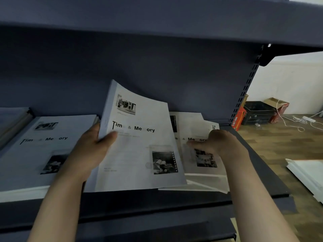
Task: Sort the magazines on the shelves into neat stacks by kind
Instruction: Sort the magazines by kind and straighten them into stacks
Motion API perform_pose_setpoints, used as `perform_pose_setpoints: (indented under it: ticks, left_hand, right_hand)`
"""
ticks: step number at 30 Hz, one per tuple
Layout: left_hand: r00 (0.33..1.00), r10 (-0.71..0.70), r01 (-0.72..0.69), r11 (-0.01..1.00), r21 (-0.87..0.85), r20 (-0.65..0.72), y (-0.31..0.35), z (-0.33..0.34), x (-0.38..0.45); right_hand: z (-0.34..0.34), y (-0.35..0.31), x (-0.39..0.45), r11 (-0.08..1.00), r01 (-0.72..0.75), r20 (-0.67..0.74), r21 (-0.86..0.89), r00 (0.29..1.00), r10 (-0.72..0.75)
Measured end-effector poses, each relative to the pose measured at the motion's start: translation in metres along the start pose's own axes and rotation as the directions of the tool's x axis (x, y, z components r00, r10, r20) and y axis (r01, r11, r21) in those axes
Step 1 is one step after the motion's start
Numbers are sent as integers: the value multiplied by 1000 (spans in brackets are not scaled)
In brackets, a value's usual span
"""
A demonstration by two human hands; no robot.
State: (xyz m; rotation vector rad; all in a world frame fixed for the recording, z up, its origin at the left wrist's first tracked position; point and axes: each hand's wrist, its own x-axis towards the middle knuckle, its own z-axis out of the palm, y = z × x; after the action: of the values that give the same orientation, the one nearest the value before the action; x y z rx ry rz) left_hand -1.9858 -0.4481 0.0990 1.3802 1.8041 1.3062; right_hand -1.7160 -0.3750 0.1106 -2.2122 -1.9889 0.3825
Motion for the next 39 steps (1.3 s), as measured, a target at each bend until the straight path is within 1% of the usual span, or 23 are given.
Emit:
perform_pose_setpoints:
  ticks: [4, 7, 10, 14, 16, 20, 22, 26, 29, 31, 34, 36, 39]
  left_hand:
    - [999, -37, 37, 999, -28, 4, -5, 3, -4]
    - [999, -49, 49, 998, -38, 14, -6, 6, -5]
    - [999, -48, 48, 997, -66, 4, -3, 7, -9]
    - [997, -79, 78, 990, -114, -4, -3, 3, -14]
    - [996, -94, 93, 985, -147, -4, -5, -3, -15]
    - [992, -127, 128, 965, -229, 20, -5, -18, -15]
    - [990, -138, 136, 960, -244, 7, -5, -30, -14]
    - [985, -156, 141, 970, -198, -66, -20, -65, -7]
    - [980, -186, 180, 981, -74, -75, -45, -103, 1]
    - [969, -227, 225, 974, -29, -94, -67, -129, 7]
    - [951, -281, 280, 960, -30, -130, -94, -158, 12]
    - [947, -298, 294, 955, -49, -123, -93, -165, 12]
    - [943, -311, 304, 950, -73, -120, -84, -169, 14]
  right_hand:
    - [0, -8, -8, 1000, -7, -96, -3, 995, 6]
    - [-4, -13, -11, 998, 26, -173, 63, 985, -14]
    - [-7, -11, -8, 986, 58, -156, 155, 987, -33]
    - [-16, -19, -12, 950, 150, -159, 273, 981, -109]
    - [-21, -29, -17, 923, 214, -188, 318, 969, -160]
    - [-27, -49, -30, 882, 306, -255, 360, 941, -222]
    - [-28, -61, -38, 862, 354, -272, 362, 925, -266]
    - [-17, -90, -53, 825, 442, -296, 352, 889, -350]
    - [-4, -111, -59, 802, 487, -302, 346, 867, -396]
    - [3, -123, -59, 798, 502, -313, 333, 857, -409]
    - [7, -136, -60, 798, 503, -345, 333, 852, -393]
    - [8, -144, -61, 793, 504, -373, 342, 848, -377]
    - [7, -156, -64, 813, 496, -407, 304, 840, -359]
